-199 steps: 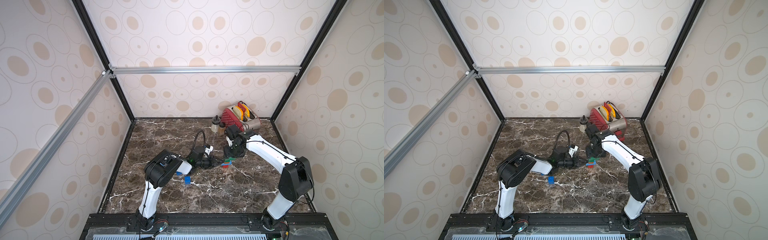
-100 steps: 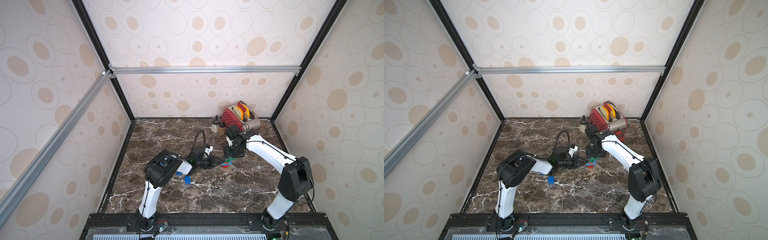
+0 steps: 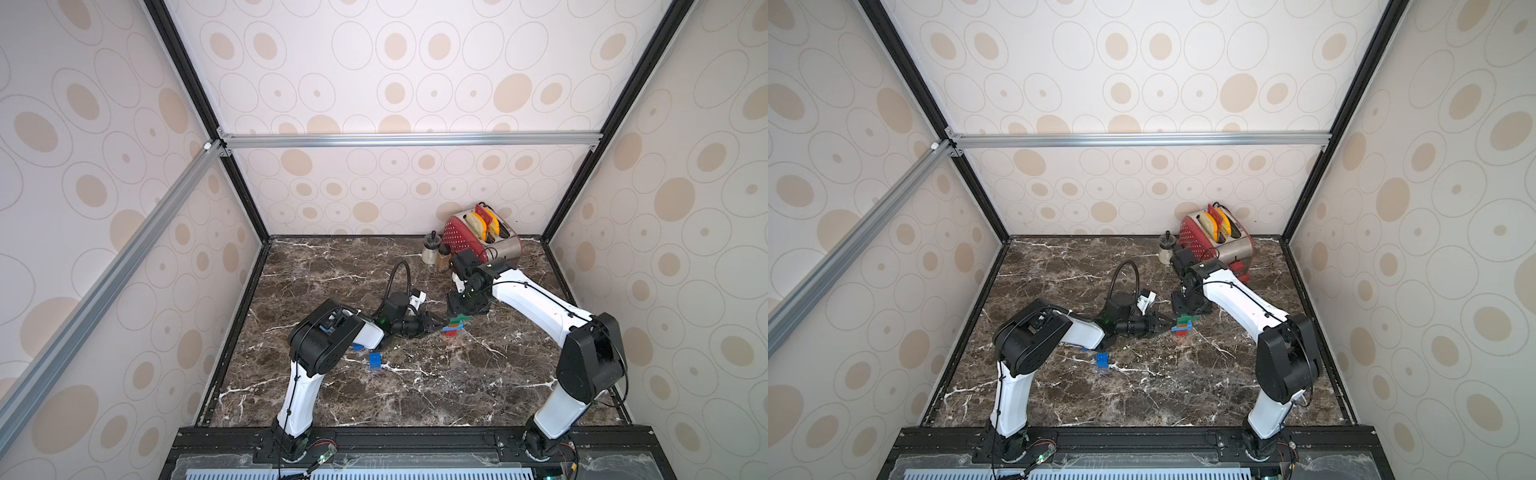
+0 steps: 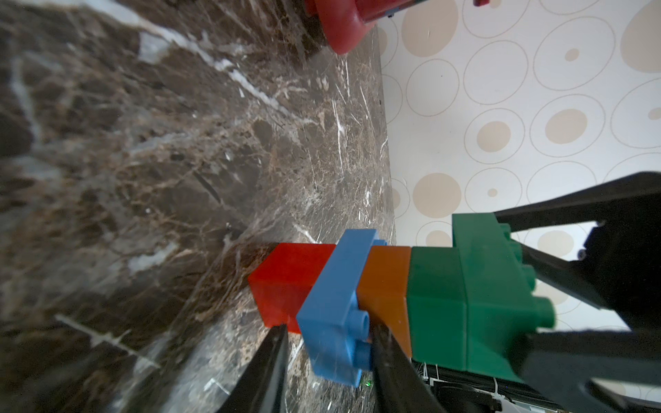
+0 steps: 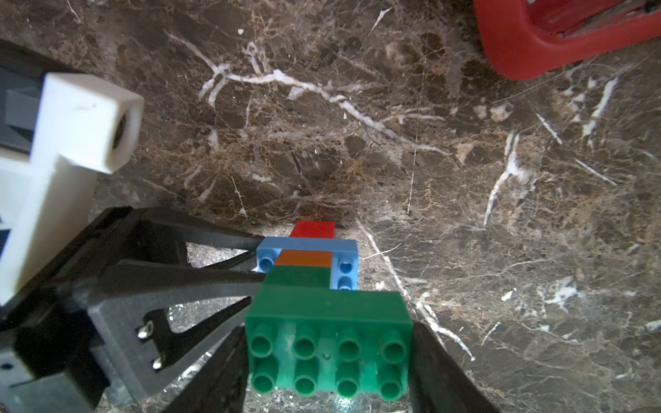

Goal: Assemble the letter f with lego
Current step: Assemble the lego brick with the lego brick.

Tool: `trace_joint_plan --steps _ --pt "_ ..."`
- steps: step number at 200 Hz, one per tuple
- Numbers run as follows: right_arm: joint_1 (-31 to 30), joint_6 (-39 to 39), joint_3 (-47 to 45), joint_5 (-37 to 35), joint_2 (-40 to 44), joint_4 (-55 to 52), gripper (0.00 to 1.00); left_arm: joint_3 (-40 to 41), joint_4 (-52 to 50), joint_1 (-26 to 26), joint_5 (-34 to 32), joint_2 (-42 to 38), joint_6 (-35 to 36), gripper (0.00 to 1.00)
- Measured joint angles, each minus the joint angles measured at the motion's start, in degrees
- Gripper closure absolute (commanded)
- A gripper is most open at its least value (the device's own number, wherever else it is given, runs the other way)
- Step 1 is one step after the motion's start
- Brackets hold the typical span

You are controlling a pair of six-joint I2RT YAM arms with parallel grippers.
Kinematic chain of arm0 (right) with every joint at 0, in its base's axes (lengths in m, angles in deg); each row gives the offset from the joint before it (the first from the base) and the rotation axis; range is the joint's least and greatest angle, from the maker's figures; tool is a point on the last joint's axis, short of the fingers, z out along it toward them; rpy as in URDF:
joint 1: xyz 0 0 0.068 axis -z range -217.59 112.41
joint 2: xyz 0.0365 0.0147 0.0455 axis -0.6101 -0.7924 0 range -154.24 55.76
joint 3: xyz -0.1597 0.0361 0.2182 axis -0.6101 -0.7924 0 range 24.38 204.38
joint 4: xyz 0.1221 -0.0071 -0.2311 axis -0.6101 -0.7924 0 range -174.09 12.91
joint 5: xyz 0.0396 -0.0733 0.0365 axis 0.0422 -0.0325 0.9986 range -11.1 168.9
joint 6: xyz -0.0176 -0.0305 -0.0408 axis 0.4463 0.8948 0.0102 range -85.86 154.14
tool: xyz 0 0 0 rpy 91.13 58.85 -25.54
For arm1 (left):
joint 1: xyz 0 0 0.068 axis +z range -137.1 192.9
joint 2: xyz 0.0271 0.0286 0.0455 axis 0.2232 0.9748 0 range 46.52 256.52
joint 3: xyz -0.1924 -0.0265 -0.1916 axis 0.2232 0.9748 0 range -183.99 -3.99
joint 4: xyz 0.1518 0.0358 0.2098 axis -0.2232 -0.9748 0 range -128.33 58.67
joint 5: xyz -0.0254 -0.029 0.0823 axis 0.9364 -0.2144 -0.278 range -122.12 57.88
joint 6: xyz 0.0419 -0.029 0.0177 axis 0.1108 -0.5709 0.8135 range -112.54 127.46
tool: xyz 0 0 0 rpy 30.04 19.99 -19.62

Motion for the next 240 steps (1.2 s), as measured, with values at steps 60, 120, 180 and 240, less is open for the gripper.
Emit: trace_joint_plan --steps 60,120,180,240 --pt "0.0 0.3 0.3 0.0 -0.3 -0.2 0.34 0.0 -0.2 0.0 -0.1 0.0 0.0 0.58" --pt "0.0 0.8 0.3 0.0 -0.3 -0.2 0.29 0.0 -0.7 0.0 -0.2 0.0 0.1 0.51" --pt "0.0 1.7 1.0 -0.2 -0.6 -0.8 0.28 0.0 -2.2 0.0 -0.7 -0.2 0.6 0.41" --pt "0.1 2.1 1.5 0.0 -1.3 -0.7 0.26 0.0 -3.1 0.3 -0.8 -0.5 0.9 0.37"
